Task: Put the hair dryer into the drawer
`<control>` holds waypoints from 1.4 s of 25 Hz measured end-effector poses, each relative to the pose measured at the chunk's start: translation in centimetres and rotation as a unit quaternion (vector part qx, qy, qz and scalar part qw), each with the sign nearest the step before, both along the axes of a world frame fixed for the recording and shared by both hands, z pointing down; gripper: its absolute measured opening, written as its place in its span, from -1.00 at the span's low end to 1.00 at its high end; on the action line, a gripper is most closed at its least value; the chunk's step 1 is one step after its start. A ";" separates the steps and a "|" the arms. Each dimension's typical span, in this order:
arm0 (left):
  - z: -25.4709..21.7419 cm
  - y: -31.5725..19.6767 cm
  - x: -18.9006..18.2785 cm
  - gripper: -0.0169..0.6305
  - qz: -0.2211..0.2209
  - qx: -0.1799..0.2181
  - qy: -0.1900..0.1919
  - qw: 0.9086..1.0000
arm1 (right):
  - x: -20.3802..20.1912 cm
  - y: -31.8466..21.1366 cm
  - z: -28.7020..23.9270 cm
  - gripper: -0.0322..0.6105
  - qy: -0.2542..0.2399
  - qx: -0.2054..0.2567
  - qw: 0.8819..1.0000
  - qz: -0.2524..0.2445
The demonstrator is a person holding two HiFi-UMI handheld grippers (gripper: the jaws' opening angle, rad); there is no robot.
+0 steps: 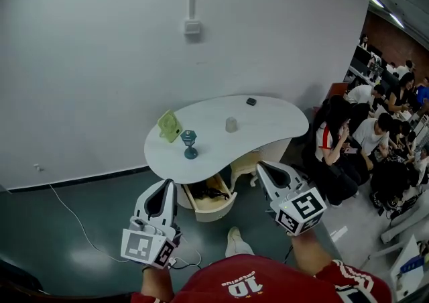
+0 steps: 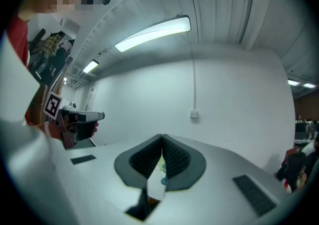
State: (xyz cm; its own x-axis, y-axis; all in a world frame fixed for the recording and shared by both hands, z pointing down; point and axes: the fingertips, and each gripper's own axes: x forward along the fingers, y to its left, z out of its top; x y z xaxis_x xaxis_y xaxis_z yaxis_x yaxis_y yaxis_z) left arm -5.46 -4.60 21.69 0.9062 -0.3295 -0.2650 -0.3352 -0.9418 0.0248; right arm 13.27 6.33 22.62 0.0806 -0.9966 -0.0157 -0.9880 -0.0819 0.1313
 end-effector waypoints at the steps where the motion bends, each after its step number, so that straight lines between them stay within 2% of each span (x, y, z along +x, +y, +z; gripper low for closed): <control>1: 0.0 0.3 0.1 -0.95 0.002 0.001 -0.001 1.000 | 0.0 0.2 -0.2 -0.88 -0.001 0.004 1.000 -0.001; 12: 0.3 1.7 0.0 -0.95 0.002 0.009 -0.003 1.000 | -0.8 1.4 -1.2 -0.88 -0.011 0.045 0.999 -0.009; 24: 0.7 2.5 -0.1 -0.95 0.018 0.002 -0.006 1.000 | -0.9 2.0 -1.1 -0.89 -0.041 0.046 0.998 0.001; 35: 0.8 2.5 0.3 -0.95 0.025 0.006 -0.002 1.000 | -0.9 1.8 -1.3 -0.89 -0.027 0.040 0.999 0.010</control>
